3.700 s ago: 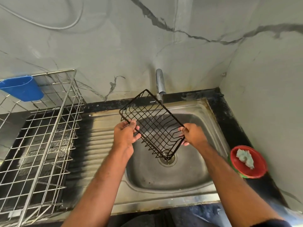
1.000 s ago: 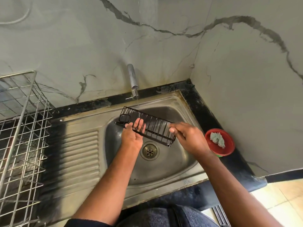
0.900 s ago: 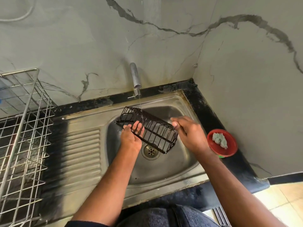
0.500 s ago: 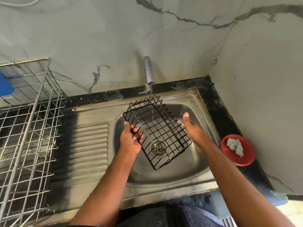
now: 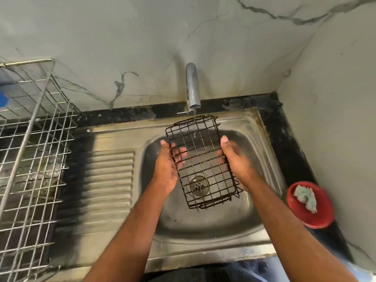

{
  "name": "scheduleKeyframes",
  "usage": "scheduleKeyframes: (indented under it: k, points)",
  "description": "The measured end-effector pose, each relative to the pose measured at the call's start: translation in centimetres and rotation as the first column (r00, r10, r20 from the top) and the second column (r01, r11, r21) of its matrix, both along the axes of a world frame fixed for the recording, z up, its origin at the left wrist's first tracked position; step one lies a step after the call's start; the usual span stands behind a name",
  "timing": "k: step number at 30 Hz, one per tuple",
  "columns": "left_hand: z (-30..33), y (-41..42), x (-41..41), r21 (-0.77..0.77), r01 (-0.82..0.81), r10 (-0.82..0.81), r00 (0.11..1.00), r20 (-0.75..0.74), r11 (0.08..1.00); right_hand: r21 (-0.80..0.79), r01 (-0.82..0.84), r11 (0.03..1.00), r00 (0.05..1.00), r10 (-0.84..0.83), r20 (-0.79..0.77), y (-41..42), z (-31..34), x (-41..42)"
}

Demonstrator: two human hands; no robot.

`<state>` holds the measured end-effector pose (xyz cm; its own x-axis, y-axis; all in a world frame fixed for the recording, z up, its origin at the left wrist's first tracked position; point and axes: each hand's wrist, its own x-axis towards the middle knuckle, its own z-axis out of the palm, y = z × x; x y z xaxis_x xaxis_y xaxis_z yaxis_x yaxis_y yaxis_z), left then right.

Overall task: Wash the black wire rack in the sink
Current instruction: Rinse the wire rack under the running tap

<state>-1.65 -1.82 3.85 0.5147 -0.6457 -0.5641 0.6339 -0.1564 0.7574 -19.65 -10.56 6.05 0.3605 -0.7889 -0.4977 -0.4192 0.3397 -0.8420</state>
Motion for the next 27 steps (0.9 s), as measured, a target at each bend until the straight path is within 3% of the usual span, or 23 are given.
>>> scheduleKeyframes:
  k: [5, 8, 15, 17, 21, 27]
  points:
    - [0.2, -0.1, -0.8, 0.091, 0.136, -0.145, 0.984, 0.103, 0.987, -0.053, 0.008, 0.999, 1.000, -0.009, -0.019, -0.6, -0.3, 0.9]
    - [0.3, 0.0, -0.2, 0.070, 0.223, -0.232, 0.954, 0.189, 0.972, -0.083, 0.020, 0.996, 1.000, -0.018, 0.023, -0.6, -0.9, 0.8]
    - [0.2, -0.7, 0.9, 0.113, 0.361, -0.371, 0.810, 0.454, 0.926, -0.070, 0.024, 0.997, 0.998, -0.020, 0.067, -1.0, -1.9, 0.6]
    - [0.4, -1.2, 1.3, 0.172, 0.355, -0.390, 0.757, 0.524, 0.919, -0.064, 0.020, 0.998, 0.998, -0.015, 0.066, -1.5, -1.9, 0.8]
    - [0.2, -1.8, 2.1, 0.182, 0.292, -0.343, 0.754, 0.560, 0.939, -0.036, 0.023, 0.999, 0.996, -0.020, 0.091, -2.4, -1.8, 1.4]
    - [0.0, -0.9, 2.3, 0.248, 0.184, -0.306, 0.676, 0.671, 0.951, -0.023, 0.026, 0.999, 0.995, -0.024, 0.094, -2.6, -1.2, 3.6]
